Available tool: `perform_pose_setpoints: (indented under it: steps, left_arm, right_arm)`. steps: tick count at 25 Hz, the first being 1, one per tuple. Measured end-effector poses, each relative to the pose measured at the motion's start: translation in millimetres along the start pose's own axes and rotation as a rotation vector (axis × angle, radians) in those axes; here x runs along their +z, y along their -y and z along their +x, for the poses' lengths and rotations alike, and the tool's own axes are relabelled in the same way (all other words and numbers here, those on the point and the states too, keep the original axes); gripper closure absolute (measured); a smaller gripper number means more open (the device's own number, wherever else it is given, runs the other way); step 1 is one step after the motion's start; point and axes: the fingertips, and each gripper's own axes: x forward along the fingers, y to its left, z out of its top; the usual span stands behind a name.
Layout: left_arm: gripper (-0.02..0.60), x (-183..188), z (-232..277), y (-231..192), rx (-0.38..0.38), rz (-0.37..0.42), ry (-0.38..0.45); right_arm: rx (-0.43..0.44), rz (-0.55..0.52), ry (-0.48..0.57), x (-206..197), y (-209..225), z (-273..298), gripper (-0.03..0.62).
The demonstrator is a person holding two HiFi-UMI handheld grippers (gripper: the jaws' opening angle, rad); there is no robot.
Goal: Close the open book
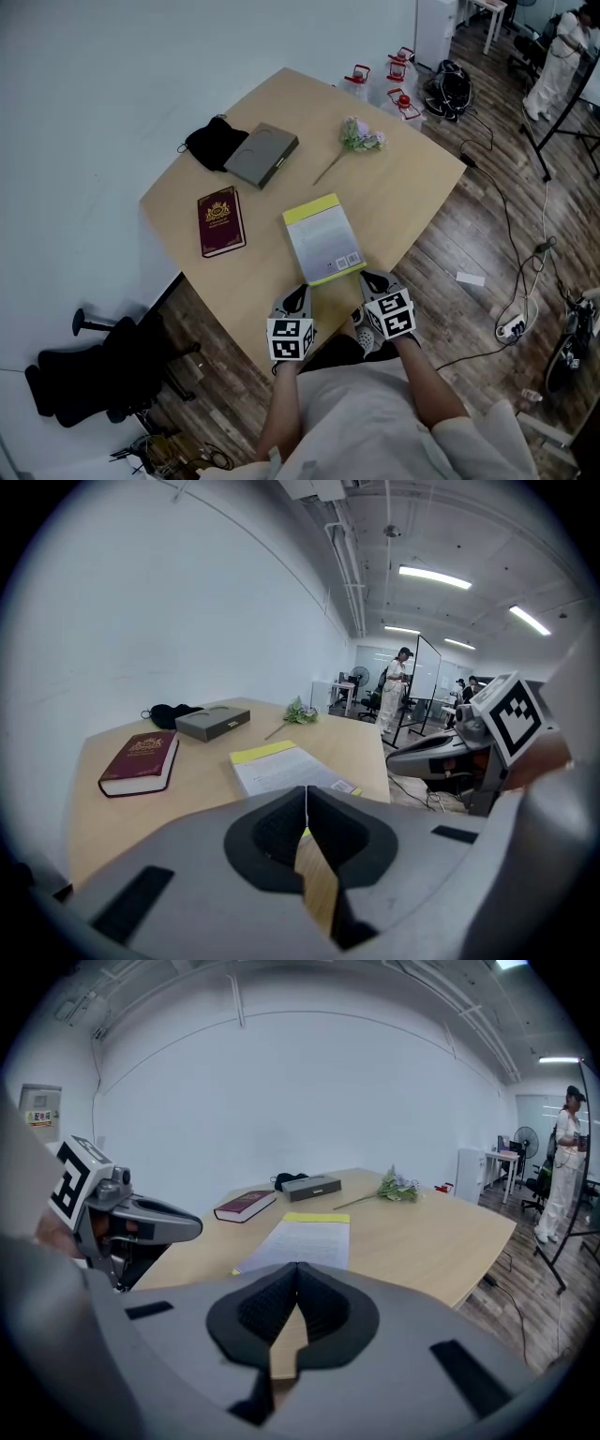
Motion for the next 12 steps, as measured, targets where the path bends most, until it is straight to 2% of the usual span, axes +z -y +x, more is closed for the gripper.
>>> perform_pose_setpoints:
  steps: [12]
  left_arm:
    - [0.558, -8.4, 0.4, -2.7, -0.001, 0.008, -0.011]
  right_arm:
    - [-0.05, -0.012, 0.052, 17.7, 15.2, -6.8, 0.586]
